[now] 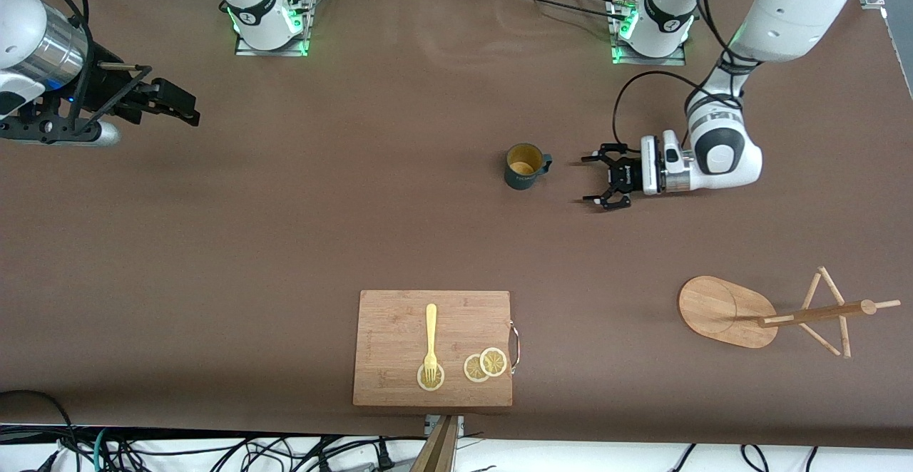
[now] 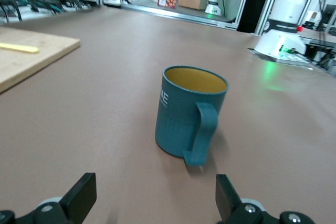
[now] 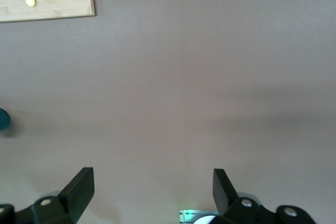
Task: Pass cup and hang on rack
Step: 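Grasp the mug handle with the left gripper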
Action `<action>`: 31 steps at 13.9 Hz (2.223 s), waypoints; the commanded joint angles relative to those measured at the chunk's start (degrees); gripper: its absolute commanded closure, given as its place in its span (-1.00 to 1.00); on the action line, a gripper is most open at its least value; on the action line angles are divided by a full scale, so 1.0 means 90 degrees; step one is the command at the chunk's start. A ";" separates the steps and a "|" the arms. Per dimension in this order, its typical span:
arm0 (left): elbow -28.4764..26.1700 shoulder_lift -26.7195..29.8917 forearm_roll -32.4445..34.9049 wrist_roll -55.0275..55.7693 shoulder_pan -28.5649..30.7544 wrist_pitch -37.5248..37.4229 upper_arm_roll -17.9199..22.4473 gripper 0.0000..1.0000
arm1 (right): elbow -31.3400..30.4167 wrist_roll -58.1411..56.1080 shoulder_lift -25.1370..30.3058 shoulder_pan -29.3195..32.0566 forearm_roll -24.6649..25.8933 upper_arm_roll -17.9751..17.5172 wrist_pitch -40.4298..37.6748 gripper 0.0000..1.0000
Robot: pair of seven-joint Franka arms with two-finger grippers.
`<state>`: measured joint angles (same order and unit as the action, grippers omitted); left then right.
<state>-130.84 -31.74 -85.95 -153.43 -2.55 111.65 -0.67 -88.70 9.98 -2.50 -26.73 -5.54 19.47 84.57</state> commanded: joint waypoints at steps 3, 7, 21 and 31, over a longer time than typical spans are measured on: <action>-0.0013 -0.0565 -0.1065 -0.1556 -0.0527 0.0094 0.0035 -1.00 | -0.0174 -0.0269 0.0102 0.1979 0.0448 -0.1983 0.0047 -1.00; -0.0013 -0.0565 -0.1231 -0.1565 -0.0683 0.0094 0.0006 -1.00 | -0.0204 -0.0269 0.0092 0.2618 0.0585 -0.2593 0.0086 -1.00; -0.0159 -0.0380 -0.1280 -0.1370 -0.0800 0.0006 -0.0170 -1.00 | -0.0019 -0.0611 -0.0035 0.2608 0.0488 -0.2515 0.0291 -1.00; -0.0120 -0.0389 -0.1328 -0.1341 -0.0800 0.0016 -0.0170 1.00 | 0.0021 -0.0533 -0.0123 0.2647 0.0440 -0.2495 0.0330 -1.00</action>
<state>-130.24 -36.39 -94.86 -157.62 -9.53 112.17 -2.38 -88.95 5.69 -3.45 -3.86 -1.03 -2.47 88.03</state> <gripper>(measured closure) 0.793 0.000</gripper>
